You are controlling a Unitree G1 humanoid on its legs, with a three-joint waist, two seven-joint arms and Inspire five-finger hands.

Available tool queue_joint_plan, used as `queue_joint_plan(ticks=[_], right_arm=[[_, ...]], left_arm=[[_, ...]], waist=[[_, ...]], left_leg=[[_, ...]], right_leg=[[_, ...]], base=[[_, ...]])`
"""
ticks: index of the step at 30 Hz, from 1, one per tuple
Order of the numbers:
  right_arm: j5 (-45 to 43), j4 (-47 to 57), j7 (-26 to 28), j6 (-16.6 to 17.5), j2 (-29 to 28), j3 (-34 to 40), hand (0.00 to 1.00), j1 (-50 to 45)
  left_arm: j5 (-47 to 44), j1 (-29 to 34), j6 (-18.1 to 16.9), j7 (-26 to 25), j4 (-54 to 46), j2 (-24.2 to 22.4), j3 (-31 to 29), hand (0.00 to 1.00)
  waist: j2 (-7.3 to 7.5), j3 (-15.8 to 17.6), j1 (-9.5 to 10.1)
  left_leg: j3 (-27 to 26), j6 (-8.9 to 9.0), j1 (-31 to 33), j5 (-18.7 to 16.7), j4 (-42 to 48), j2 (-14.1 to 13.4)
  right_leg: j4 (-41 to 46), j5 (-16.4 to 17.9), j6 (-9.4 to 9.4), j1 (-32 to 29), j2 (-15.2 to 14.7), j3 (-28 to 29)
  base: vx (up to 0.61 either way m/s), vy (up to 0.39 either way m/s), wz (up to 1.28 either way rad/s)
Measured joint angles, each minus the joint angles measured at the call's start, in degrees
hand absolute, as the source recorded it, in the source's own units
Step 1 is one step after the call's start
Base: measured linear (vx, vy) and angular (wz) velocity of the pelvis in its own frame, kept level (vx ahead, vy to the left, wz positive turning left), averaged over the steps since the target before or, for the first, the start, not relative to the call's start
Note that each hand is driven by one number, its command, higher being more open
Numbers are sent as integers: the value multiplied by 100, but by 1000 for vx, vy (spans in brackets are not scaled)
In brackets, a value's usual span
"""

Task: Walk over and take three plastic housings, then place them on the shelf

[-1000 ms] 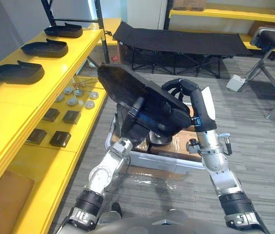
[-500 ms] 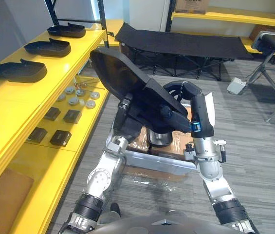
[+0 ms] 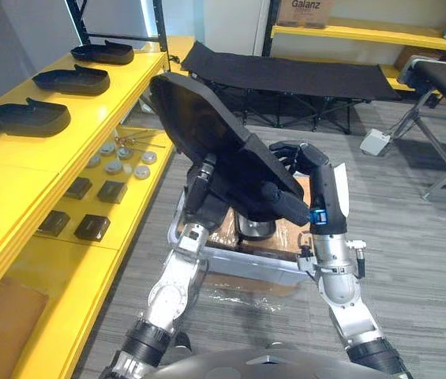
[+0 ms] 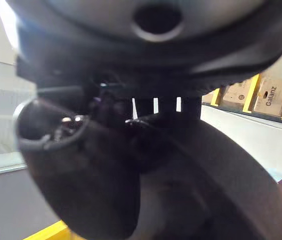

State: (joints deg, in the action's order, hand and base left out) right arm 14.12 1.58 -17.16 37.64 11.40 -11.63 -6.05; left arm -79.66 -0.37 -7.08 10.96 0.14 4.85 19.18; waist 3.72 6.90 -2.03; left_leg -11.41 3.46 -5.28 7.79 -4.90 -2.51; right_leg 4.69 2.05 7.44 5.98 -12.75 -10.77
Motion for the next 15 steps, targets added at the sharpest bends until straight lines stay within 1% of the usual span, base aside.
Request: queue_joint_plan(ticks=[2, 3, 4, 5, 7, 8, 9, 11, 12, 13, 14, 15], right_arm=[[-207, -22, 201, -29, -3, -19, 100, -140], [-260, -44, 428, -90, -15, -37, 100, -270], [-266, -84, 600, -134, -37, -43, 100, -358], [-267, -84, 639, -147, -44, -40, 100, -395], [-274, -51, 663, -147, -92, 59, 100, -423], [-286, -19, 660, -151, -120, 123, 100, -423], [-346, 98, 632, -204, -186, 259, 100, -422], [-386, 352, 412, -277, -357, 652, 100, -415], [-386, 413, 310, -325, -375, 751, 100, -413], [-393, 493, 135, -392, -447, 1002, 100, -412], [-411, 516, 43, -420, -488, 1121, 100, -412], [-504, 536, -125, -470, -561, 1322, 100, -413]], left_arm=[[136, 69, -122, -71, -299, -94, -93, 0], [240, 68, -297, -115, -539, -240, -190, 0], [525, 65, -524, -182, -779, -398, -332, 0], [724, 59, -660, -263, -892, -453, -388, 0], [1621, 52, -1103, -670, -1155, -539, -665, 0], [1883, 52, -1186, -792, -1164, -540, -723, 0], [2463, 59, -1315, -1146, -1164, -543, -878, 0], [3498, 126, -1431, -1850, -1156, -545, -1164, 0], [3805, 141, -1443, -2055, -1155, -549, -1229, 0], [4299, 181, -1452, -2398, -1138, -549, -1349, 0], [4525, 220, -1465, -2572, -1134, -546, -1401, 0], [4943, 323, -1506, -2869, -1130, -547, -1524, 0]], waist=[[-1, -2, 9], [-2, -2, 15], [-4, -4, 9], [-11, -8, 9], [-67, -48, 3], [-86, -60, 4], [-123, -82, 1], [-158, -102, 0], [-158, -102, -3], [-156, -103, -11], [-155, -103, -23], [-156, -103, -72]], left_leg=[[0, -1, 7, 1, 0, -1], [3, -2, 18, 1, 0, 2], [1, -4, 22, 1, 0, 3], [1, -5, 24, 2, -1, 4], [3, -22, 32, 14, -3, 3], [5, -23, 35, 14, -4, 3], [10, -23, 40, 15, -4, 3], [17, -24, 48, 15, -16, 0], [21, -24, 53, 15, -17, 0], [22, -24, 61, 15, -19, -1], [21, -24, 63, 15, -19, 0], [19, -24, 69, 15, -20, 1]], right_leg=[[-11, 0, 0, -1, 2, -2], [-22, -1, 0, -4, 2, -3], [-33, -4, 3, -3, 2, -2], [-40, -7, 6, -2, 2, -2], [-75, -19, 22, 7, 6, -2], [-76, -20, 23, 6, 7, -3], [-81, -23, 28, 6, 8, -3], [-87, -25, 30, 5, 15, -2], [-89, -25, 30, 5, 16, -2], [-97, -24, 27, 2, 17, -1], [-99, -24, 27, 0, 17, 0], [-107, -24, 27, -2, 17, 5]], base=[[0, 0, 0], [0, 0, 0], [0, 0, 0], [0, 0, 0], [0, 0, 0], [0, 0, 0], [0, 0, 0], [0, 0, 0], [0, 0, 0], [0, 0, 0], [0, 0, 0], [0, 0, 0]])
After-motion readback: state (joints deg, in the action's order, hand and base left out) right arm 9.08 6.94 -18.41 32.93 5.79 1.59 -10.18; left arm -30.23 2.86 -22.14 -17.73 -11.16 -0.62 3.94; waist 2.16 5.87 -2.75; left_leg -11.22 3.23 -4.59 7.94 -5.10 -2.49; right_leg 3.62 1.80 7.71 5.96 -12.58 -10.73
